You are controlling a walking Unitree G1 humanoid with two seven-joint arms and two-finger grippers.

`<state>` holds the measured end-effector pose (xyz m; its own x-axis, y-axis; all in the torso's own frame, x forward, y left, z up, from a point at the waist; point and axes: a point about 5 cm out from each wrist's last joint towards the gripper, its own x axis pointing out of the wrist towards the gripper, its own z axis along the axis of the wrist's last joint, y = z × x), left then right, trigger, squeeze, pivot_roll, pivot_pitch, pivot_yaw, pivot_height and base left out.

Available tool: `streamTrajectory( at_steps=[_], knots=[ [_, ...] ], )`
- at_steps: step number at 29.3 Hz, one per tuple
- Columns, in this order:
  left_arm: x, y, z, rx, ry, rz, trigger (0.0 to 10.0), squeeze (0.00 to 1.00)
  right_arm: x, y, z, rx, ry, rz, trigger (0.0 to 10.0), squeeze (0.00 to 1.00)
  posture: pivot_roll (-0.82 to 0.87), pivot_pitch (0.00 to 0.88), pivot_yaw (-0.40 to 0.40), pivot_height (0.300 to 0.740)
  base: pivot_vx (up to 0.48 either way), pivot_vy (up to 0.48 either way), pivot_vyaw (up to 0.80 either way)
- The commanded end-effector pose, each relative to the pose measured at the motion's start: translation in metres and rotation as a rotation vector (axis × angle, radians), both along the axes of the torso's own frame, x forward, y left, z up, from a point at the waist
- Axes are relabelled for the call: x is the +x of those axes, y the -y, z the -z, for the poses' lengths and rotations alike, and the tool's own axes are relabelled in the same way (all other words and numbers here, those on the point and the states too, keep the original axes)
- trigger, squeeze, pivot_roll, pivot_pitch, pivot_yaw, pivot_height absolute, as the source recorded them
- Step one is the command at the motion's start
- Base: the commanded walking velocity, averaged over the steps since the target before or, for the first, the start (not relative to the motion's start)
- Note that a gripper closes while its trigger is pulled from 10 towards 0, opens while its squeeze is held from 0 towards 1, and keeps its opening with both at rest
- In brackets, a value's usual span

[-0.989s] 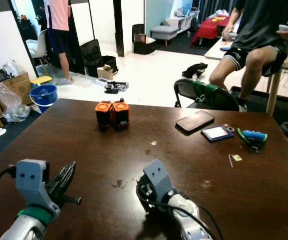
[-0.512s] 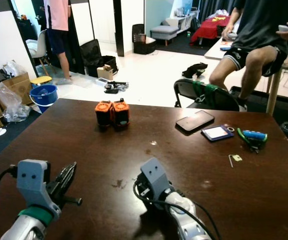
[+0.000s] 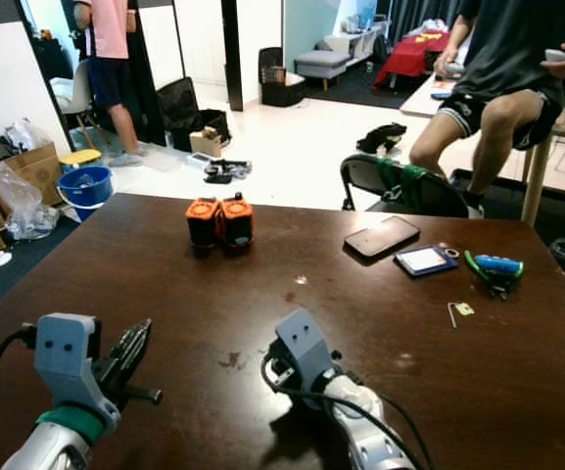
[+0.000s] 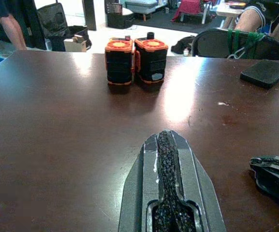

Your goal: Hang keys on a hook

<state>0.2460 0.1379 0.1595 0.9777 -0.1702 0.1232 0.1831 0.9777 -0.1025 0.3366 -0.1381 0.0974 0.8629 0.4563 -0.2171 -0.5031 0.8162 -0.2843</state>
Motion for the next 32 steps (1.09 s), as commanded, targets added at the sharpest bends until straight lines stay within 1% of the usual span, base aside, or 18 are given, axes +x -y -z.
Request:
streamTrajectory(
  at_steps=[1, 3, 4, 5, 6, 7, 9, 11, 12, 14, 20, 21, 23, 25, 27, 29, 30, 32],
  knots=[
    [0.000, -0.002, 0.007, 0.022, -0.035, -0.006, 10.0, 0.00, 0.001, -0.003, -0.001, 0.024, 0.014, 0.009, 0.0, 0.00, 0.00, 0.016, 0.145, 0.740, 0.000, 0.000, 0.00],
    [0.000, -0.002, 0.007, 0.022, -0.035, -0.006, 10.0, 0.00, 0.001, -0.003, -0.001, 0.024, 0.014, 0.009, 0.0, 0.00, 0.00, 0.016, 0.145, 0.740, 0.000, 0.000, 0.00],
    [0.001, -0.004, 0.006, 0.024, -0.027, -0.026, 10.0, 0.00, 0.005, -0.003, -0.014, 0.100, 0.081, 0.036, 0.0, 0.00, 0.00, 0.012, 0.144, 0.740, 0.000, 0.000, 0.00],
    [0.004, -0.008, 0.006, 0.024, -0.026, -0.068, 10.0, 0.00, 0.010, -0.001, -0.030, 0.202, 0.148, 0.079, 0.0, 0.00, 0.00, 0.006, 0.141, 0.740, 0.000, 0.000, 0.00],
    [0.004, -0.008, 0.006, 0.024, -0.026, -0.068, 10.0, 0.00, 0.010, -0.001, -0.030, 0.202, 0.148, 0.079, 0.0, 0.00, 0.00, 0.006, 0.141, 0.740, 0.000, 0.000, 0.00],
    [0.008, -0.013, 0.006, 0.027, -0.034, -0.103, 10.0, 0.00, 0.014, 0.000, -0.043, 0.275, 0.194, 0.110, 0.0, 0.00, 0.00, 0.000, 0.136, 0.740, 0.000, 0.000, 0.00],
    [0.008, -0.013, 0.006, 0.027, -0.034, -0.103, 10.0, 0.00, 0.014, 0.000, -0.043, 0.275, 0.194, 0.110, 0.0, 0.00, 0.00, 0.000, 0.136, 0.740, 0.000, 0.000, 0.00],
    [0.016, -0.021, 0.004, 0.034, -0.043, -0.143, 10.0, 0.00, 0.017, -0.003, -0.061, 0.368, 0.242, 0.128, 0.0, 0.00, 0.00, 0.000, 0.136, 0.740, 0.000, 0.000, 0.00],
    [0.016, -0.021, 0.004, 0.034, -0.043, -0.143, 10.0, 0.00, 0.017, -0.003, -0.061, 0.368, 0.242, 0.128, 0.0, 0.00, 0.00, 0.000, 0.136, 0.740, 0.000, 0.000, 0.00],
    [0.022, -0.027, -0.003, 0.051, -0.025, -0.136, 10.0, 0.00, 0.018, -0.011, -0.071, 0.403, 0.257, 0.110, 0.0, 0.00, 0.00, 0.000, 0.136, 0.740, 0.000, 0.000, 0.00],
    [0.026, -0.030, -0.009, 0.060, -0.016, -0.122, 10.0, 0.00, 0.019, -0.016, -0.075, 0.410, 0.252, 0.093, 0.0, 0.00, 0.00, 0.000, 0.135, 0.740, 0.000, 0.000, 0.00],
    [0.030, -0.033, -0.013, 0.062, -0.034, -0.117, 10.0, 0.00, 0.020, -0.020, -0.073, 0.406, 0.220, 0.078, 0.0, 0.00, -0.01, 0.000, 0.132, 0.740, 0.000, 0.000, 0.00],
    [0.030, -0.033, -0.013, 0.062, -0.034, -0.117, 10.0, 0.00, 0.020, -0.020, -0.073, 0.406, 0.220, 0.078, 0.0, 0.00, -0.01, 0.000, 0.132, 0.740, 0.000, 0.000, 0.00],
    [0.033, -0.034, -0.015, 0.089, -0.027, -0.119, 10.0, 0.00, 0.020, -0.022, -0.065, 0.394, 0.183, 0.081, 0.0, 0.00, -0.01, 0.000, 0.137, 0.740, 0.000, 0.000, 0.00],
    [0.033, -0.034, -0.015, 0.095, -0.026, -0.121, 10.0, 0.00, 0.020, -0.022, -0.063, 0.393, 0.175, 0.084, 0.0, 0.00, -0.01, 0.000, 0.137, 0.740, 0.000, 0.000, 0.00],
    [0.031, -0.034, -0.009, 0.120, -0.050, -0.169, 10.0, 0.00, 0.016, -0.023, -0.053, 0.357, 0.149, 0.083, 0.0, 0.00, -0.01, 0.000, 0.137, 0.740, 0.000, 0.000, 0.00],
    [0.028, -0.033, -0.005, 0.133, -0.061, -0.188, 10.0, 0.00, 0.014, -0.024, -0.050, 0.340, 0.141, 0.080, 4.6, 0.00, -0.01, 0.000, 0.137, 0.740, 0.000, 0.000, 0.00],
    [0.028, -0.033, -0.005, 0.133, -0.061, -0.188, 10.0, 0.00, 0.014, -0.024, -0.050, 0.340, 0.141, 0.080, 4.6, 0.00, -0.01, 0.000, 0.137, 0.740, 0.000, 0.000, 0.00]
  ],
)
